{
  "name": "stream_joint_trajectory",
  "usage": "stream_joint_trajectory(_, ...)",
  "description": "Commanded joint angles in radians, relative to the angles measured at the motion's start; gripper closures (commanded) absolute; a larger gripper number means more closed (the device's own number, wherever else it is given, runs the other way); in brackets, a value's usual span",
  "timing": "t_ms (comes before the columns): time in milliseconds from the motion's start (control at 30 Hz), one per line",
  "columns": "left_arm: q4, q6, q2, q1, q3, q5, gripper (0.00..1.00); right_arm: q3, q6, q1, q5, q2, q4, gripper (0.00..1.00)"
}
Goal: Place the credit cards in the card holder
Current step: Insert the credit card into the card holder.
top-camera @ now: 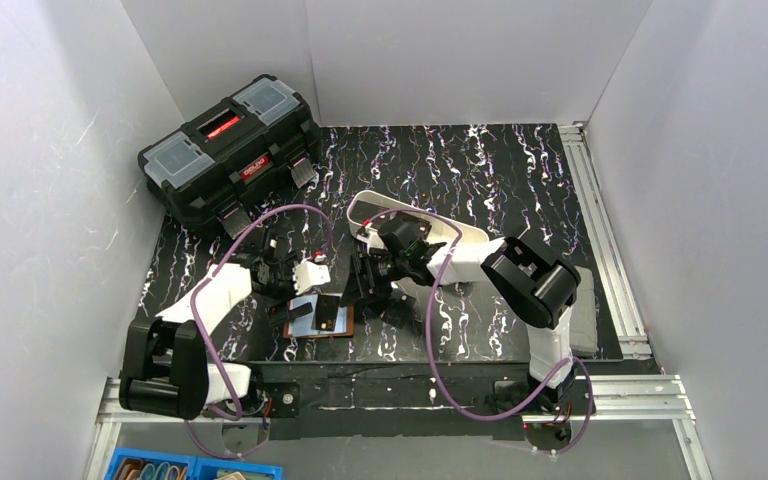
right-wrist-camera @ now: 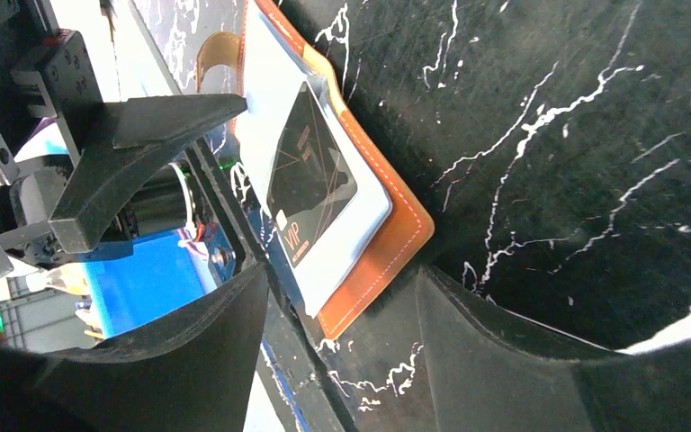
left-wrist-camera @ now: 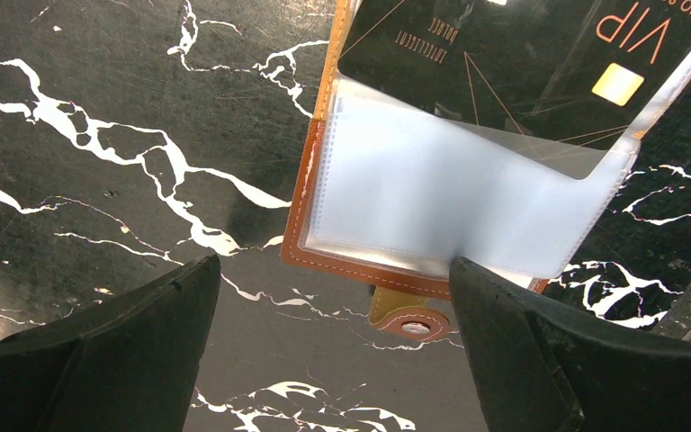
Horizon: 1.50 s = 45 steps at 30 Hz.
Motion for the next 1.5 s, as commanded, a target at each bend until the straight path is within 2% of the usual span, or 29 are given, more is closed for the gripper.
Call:
stream_joint_trajectory(0, 0.065, 0.035, 0.026, -0.013, -0.061, -0.038, 0.01, -0.008, 0.024, 0.009, -0.044, 0.022, 0.072, 0.32)
stream_joint_trajectory(200, 0.041, 0.033, 0.018, -0.015, -0.058, -0.047, 0.01, -0.037, 0.065, 0.008, -0.094, 0.022, 0.23, 0.41)
stream_joint_trajectory(367, 0.037, 0.024, 0.013, -0.016, -0.059, -0.041, 0.01, 0.004, 0.075, 0.01, -0.133, 0.065, 0.231, 0.59)
stream_joint_trajectory(433, 0.037, 0.024, 0.014, -0.016, -0.059, -0.041, 0.01, 0.017, 0.076, 0.011, -0.14, 0.078, 0.225, 0.58)
stream_joint_trajectory(633, 0.035, 0.023, 0.016, -0.016, -0.055, -0.038, 0.01, 0.06, 0.057, 0.018, -0.132, 0.098, 0.158, 0.41)
stream_joint_trajectory(767, 0.031, 0.024, 0.015, -0.016, -0.047, -0.038, 0.01, 0.054, 0.052, 0.019, -0.121, 0.087, 0.159, 0.41)
stream_joint_trajectory(967, 0.02, 0.022, 0.011, -0.016, -0.034, -0.04, 0.01, 0.057, 0.052, 0.019, -0.112, 0.088, 0.146, 0.68)
stream_joint_trajectory(1100, -0.007, -0.011, 0.006, -0.016, 0.012, -0.043, 0.01, 0.039, 0.037, 0.016, -0.079, 0.046, 0.131, 0.99)
stream_joint_trajectory(1200, -0.075, -0.061, 0.004, -0.016, 0.107, -0.021, 0.01, 0.035, -0.004, 0.013, -0.052, -0.011, 0.093, 0.99)
stream_joint_trajectory(1467, -0.385, -0.164, -0.037, -0.016, 0.429, 0.117, 0.01, 0.037, -0.105, 0.013, -0.002, -0.145, -0.002, 0.99)
